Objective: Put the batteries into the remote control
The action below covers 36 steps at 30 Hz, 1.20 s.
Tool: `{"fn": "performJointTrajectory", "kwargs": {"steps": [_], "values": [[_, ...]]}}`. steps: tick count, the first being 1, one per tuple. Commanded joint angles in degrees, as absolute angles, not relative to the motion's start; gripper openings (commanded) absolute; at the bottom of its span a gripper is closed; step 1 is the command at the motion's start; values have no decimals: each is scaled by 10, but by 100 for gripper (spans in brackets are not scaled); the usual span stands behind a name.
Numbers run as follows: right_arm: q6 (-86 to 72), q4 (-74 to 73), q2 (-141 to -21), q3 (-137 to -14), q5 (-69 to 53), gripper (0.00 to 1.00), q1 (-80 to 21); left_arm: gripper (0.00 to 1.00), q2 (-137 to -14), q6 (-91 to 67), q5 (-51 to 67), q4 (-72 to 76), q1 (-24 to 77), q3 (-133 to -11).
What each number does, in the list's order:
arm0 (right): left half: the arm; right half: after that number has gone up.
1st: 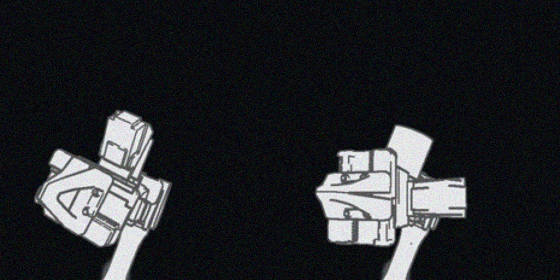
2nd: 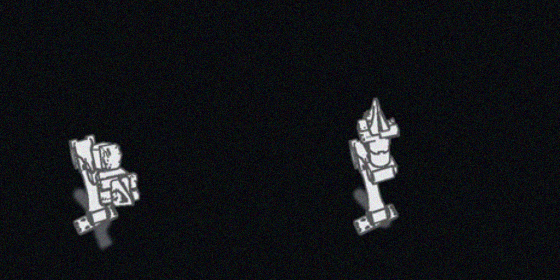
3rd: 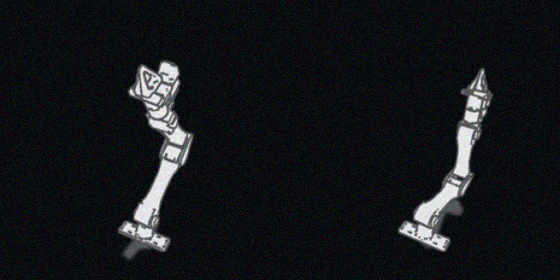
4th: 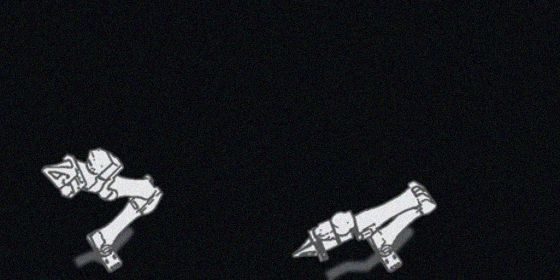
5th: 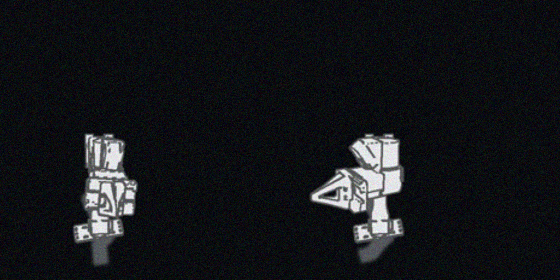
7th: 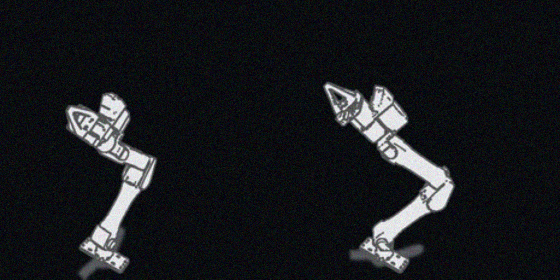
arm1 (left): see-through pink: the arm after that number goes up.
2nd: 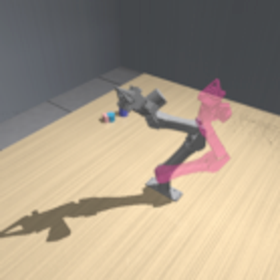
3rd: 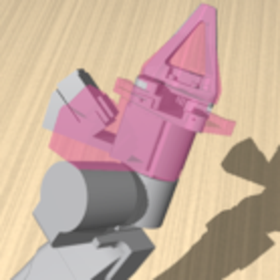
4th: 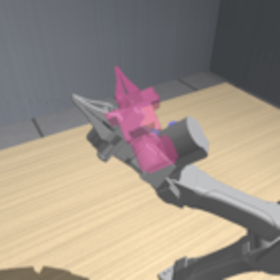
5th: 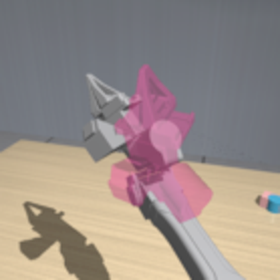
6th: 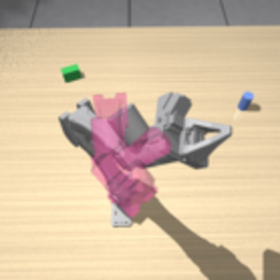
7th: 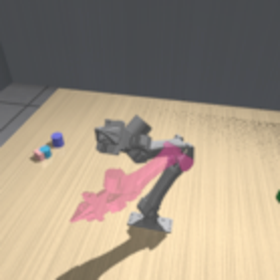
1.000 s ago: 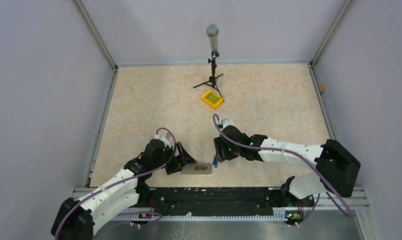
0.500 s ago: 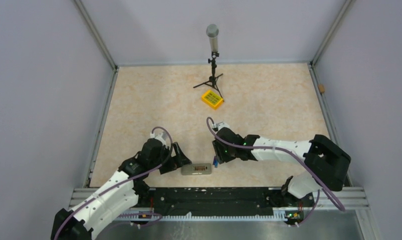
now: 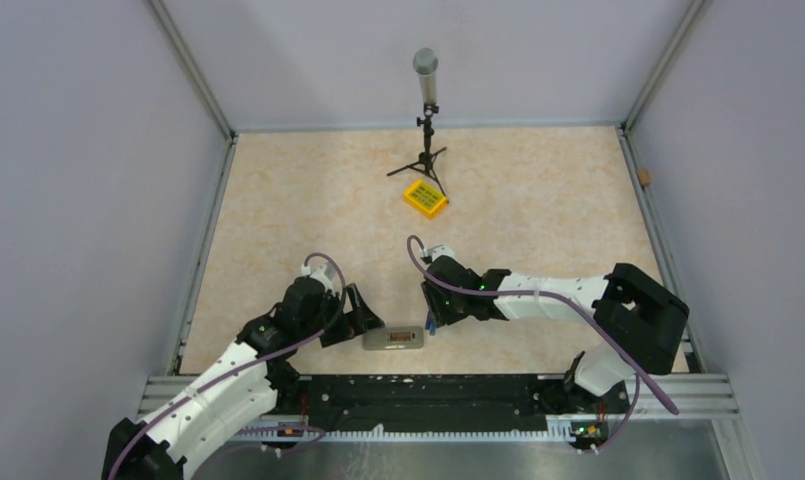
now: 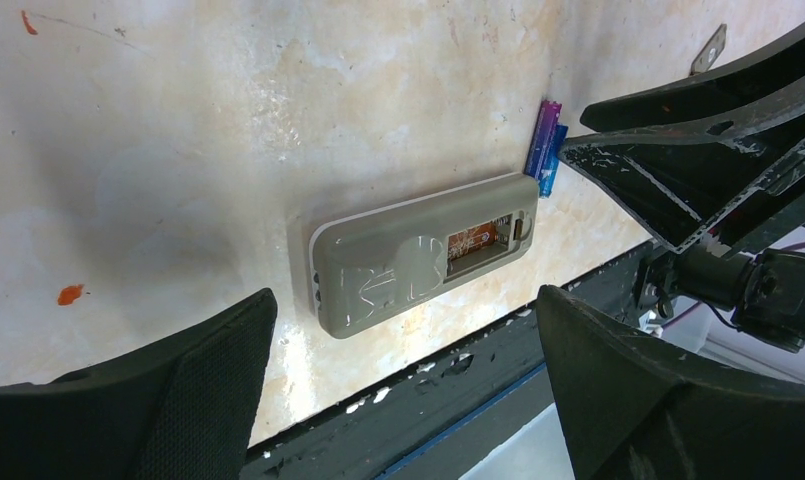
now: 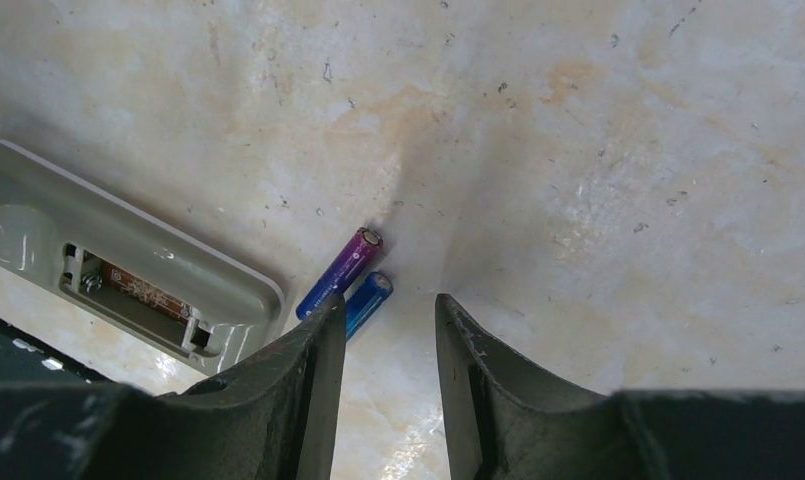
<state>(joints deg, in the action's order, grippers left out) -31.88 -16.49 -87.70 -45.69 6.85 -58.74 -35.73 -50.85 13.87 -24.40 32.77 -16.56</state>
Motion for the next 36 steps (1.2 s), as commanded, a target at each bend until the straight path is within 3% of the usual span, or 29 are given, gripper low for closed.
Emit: {"fn": "performJointTrajectory", "kwargs": {"steps": [1,20,36], "values": [[-325,-143,-883,-483,79,38,-594,99,-351,-504,144,-224,329,-169],[-328,-194,-916,-490,136,31,-610,99,-360,-511,156,-199,329,-157],[-356,-223,-869,-451,145,25,-635,99,-362,-517,169,-185,329,-149]]}}
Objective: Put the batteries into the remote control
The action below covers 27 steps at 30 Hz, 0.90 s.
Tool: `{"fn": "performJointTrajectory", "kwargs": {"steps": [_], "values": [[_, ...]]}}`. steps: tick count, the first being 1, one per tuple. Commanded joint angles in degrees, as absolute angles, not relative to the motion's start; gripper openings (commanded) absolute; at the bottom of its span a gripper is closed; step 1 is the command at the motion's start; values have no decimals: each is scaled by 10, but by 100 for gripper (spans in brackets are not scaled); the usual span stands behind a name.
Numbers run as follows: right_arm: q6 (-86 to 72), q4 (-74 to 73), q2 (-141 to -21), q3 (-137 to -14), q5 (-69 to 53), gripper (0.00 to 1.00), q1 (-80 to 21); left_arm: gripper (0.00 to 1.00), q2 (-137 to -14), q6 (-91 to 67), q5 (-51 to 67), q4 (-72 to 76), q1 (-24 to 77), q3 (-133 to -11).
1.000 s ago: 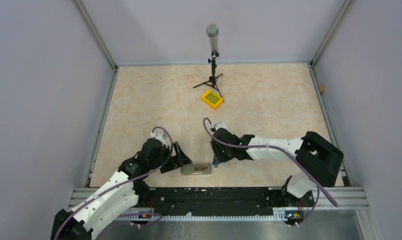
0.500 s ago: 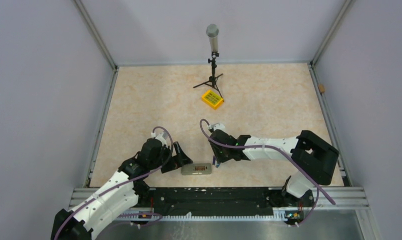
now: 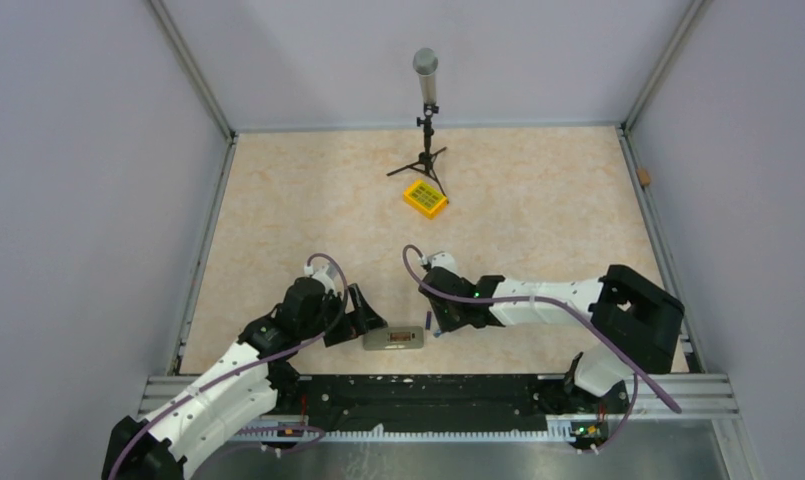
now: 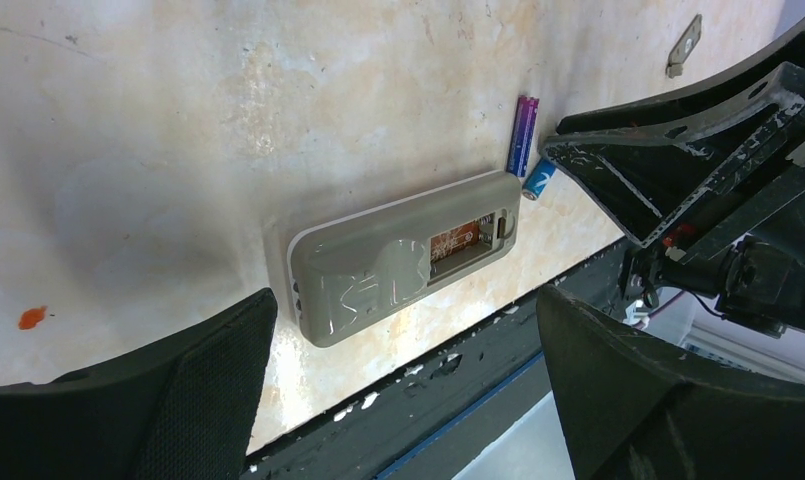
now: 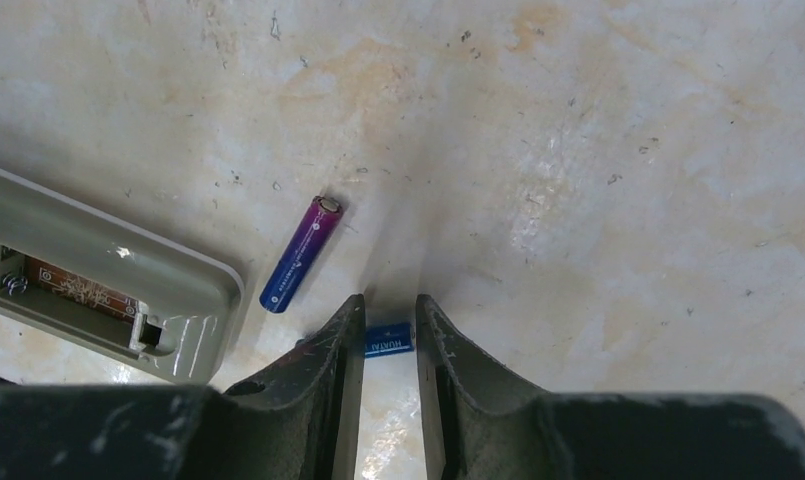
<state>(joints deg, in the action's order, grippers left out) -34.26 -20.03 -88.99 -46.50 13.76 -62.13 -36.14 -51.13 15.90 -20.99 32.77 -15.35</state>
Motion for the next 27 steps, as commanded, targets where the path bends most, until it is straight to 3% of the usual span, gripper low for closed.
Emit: {"fn": "performJointTrajectory", "kwargs": {"steps": [1,16,27], "values": [[-358,-224,-866,-449,146,24,-636,99,-361,-518,168,-184,329,-149],[-383,-251,-791,-433,128,23,-659,99,-352,-519,178,-177,329,-146],[-276,-251,-764,-438,47,45,-658,99,-328,-505,175,-192,329,-149]]}}
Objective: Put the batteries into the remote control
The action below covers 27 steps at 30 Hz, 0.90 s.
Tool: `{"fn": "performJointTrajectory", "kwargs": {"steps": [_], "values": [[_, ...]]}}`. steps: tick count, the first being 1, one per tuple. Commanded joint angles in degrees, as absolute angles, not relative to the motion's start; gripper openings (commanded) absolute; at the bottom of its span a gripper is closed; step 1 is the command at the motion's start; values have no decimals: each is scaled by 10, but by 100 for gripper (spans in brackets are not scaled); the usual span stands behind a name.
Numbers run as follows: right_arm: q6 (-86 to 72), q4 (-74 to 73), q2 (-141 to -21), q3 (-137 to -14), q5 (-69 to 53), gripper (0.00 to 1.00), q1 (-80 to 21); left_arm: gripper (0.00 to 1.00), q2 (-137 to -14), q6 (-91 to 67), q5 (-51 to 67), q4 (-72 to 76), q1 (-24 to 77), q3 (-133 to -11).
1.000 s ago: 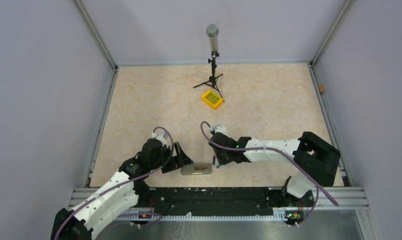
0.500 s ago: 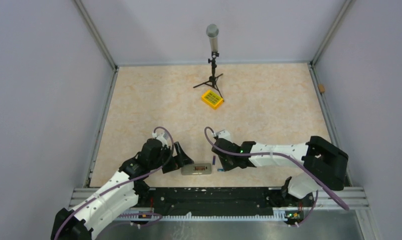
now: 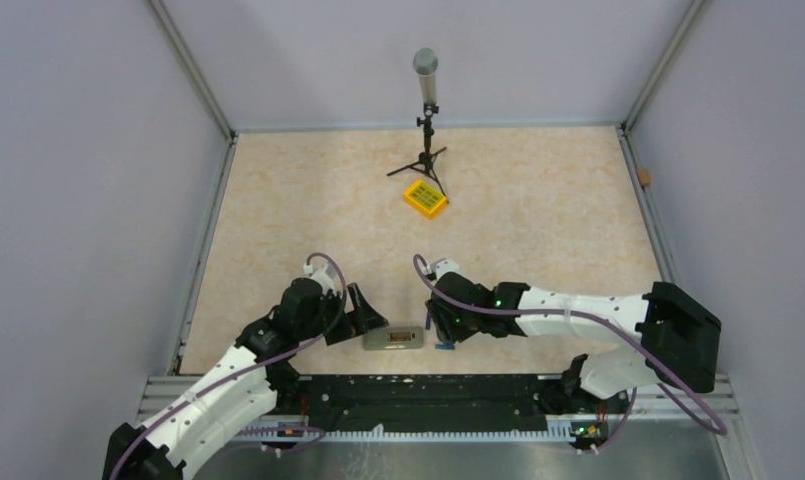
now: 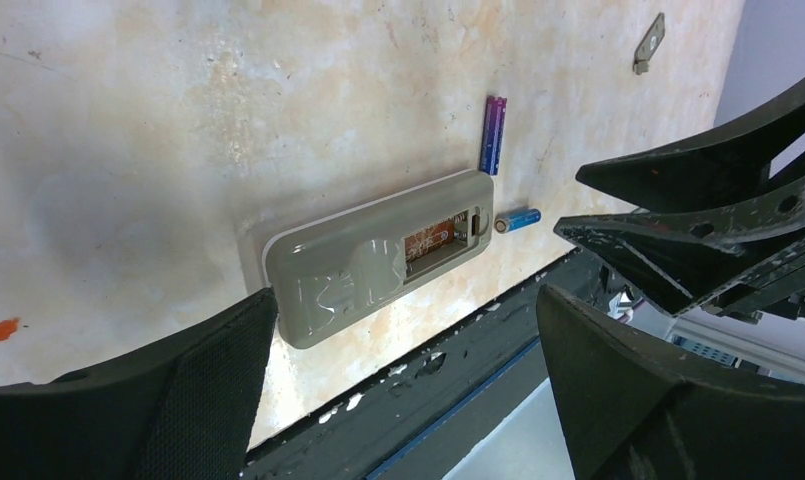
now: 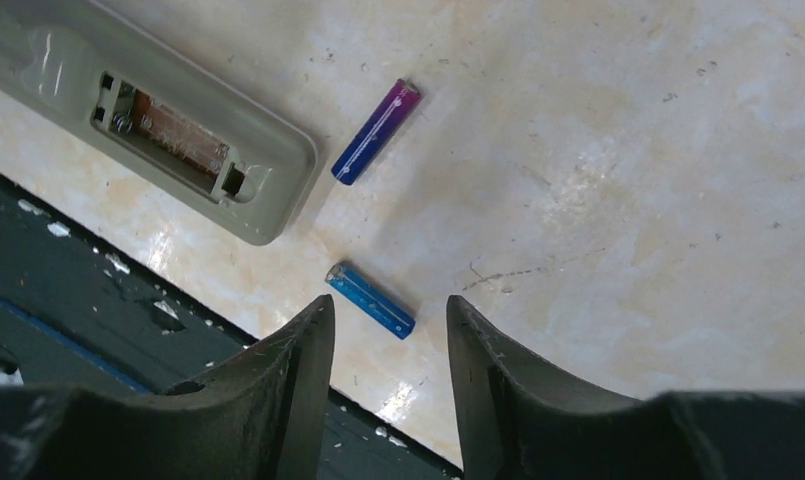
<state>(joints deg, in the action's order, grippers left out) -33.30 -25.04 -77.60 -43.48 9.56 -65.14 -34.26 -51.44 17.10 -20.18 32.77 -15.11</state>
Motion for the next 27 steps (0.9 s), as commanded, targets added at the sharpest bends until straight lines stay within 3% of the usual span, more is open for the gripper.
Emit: {"fn": "performJointTrajectory", "kwargs": {"steps": [1,10,27], "values": [[-266,-251,-764,-437,35,48,-659,99,-324,-504,175,-194,329,-149],[-218,-227,-787,-427,-18,56,-659,99,-314,-498,183,-196,329,-151],[-229,-232,-854,-421,25,47,-702,99,-335,-510,201,-164,329,-139]]}}
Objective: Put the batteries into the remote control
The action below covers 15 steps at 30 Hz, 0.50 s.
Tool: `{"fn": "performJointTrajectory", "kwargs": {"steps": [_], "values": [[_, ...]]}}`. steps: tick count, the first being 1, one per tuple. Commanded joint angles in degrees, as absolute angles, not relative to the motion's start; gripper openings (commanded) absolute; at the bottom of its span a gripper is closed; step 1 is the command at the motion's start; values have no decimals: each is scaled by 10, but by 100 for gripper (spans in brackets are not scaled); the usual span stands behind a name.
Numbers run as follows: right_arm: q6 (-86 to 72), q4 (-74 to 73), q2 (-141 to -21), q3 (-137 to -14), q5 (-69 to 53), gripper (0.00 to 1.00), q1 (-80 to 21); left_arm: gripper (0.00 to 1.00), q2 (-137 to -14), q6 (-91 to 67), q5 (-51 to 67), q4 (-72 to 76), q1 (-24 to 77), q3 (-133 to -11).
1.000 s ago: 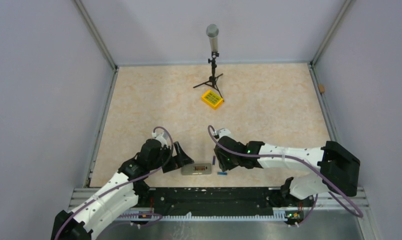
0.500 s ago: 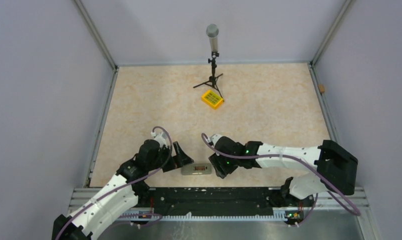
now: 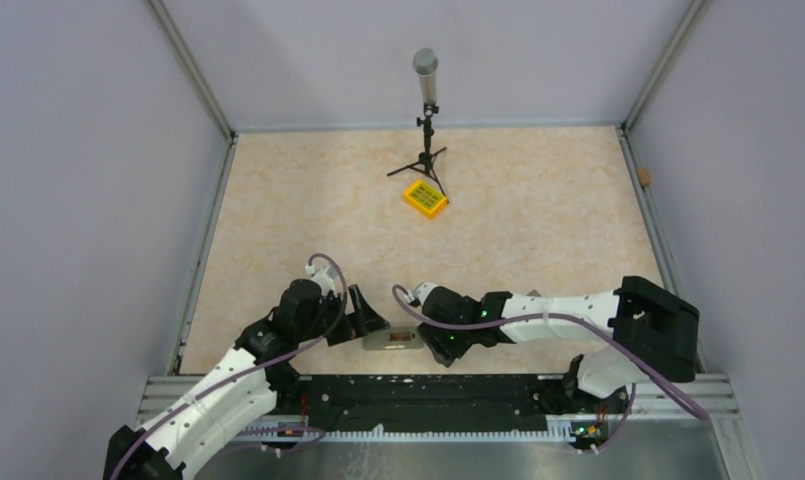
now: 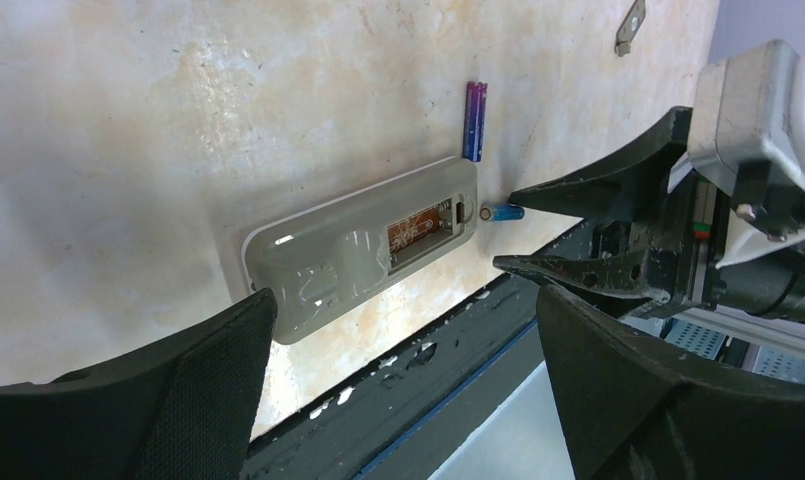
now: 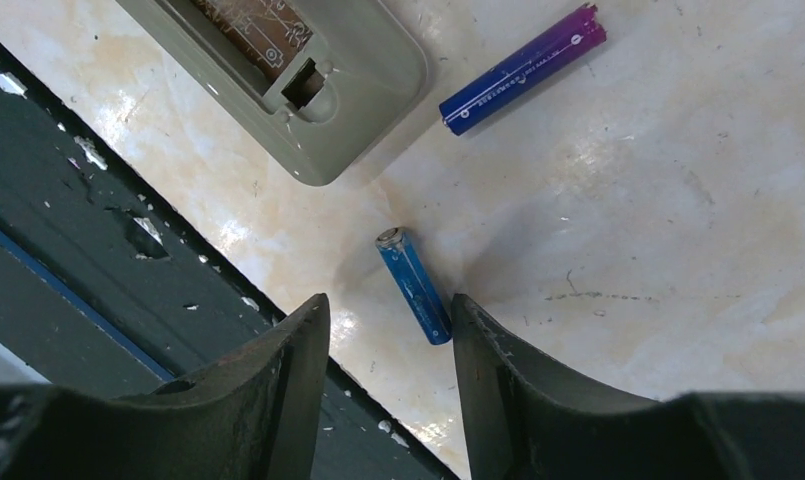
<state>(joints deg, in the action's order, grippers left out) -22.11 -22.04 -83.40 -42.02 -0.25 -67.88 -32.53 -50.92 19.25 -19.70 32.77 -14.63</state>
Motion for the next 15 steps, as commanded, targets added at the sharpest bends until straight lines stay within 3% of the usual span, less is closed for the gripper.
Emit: {"fn": "performJointTrajectory", "kwargs": {"steps": [1,7,15], "values": [[-231,-236,-855,-422,30,45,-705,99,-336,-510,199,-164,329,-138],[-243,-257,-866,-424,67,40,-722,99,-325,-512,179,-188,329,-137],[-249,-261,-892,-425,82,12,-732,99,-323,-514,172,-194,329,-134]]}}
